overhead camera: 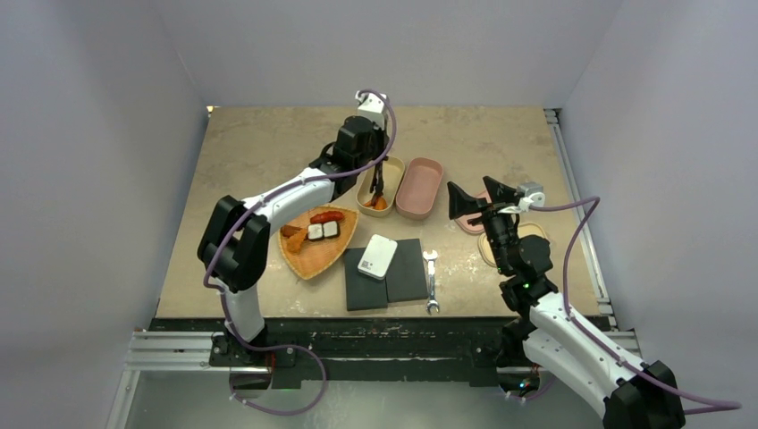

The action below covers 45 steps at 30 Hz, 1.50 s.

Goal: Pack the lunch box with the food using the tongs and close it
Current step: Place the fake food in the packing box, then pick up the fake food from the plate.

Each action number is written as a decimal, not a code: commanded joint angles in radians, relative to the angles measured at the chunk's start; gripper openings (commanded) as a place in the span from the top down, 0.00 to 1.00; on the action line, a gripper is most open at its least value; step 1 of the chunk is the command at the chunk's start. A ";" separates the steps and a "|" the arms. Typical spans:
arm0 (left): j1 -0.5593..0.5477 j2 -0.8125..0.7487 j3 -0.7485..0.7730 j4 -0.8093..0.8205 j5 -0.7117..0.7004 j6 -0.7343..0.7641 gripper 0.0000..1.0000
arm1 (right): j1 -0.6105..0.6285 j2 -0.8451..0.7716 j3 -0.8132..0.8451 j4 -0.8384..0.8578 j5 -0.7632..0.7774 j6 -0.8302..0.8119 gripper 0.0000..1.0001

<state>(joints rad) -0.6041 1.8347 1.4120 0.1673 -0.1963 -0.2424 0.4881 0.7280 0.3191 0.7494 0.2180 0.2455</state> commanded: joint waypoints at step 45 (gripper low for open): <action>0.089 -0.620 -0.295 -0.533 -0.009 0.206 0.80 | 0.000 -0.002 -0.009 0.051 -0.015 -0.006 0.01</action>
<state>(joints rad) -0.5377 1.2644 1.1572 -0.2726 -0.2451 -0.1516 0.4881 0.7330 0.3183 0.7513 0.2142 0.2459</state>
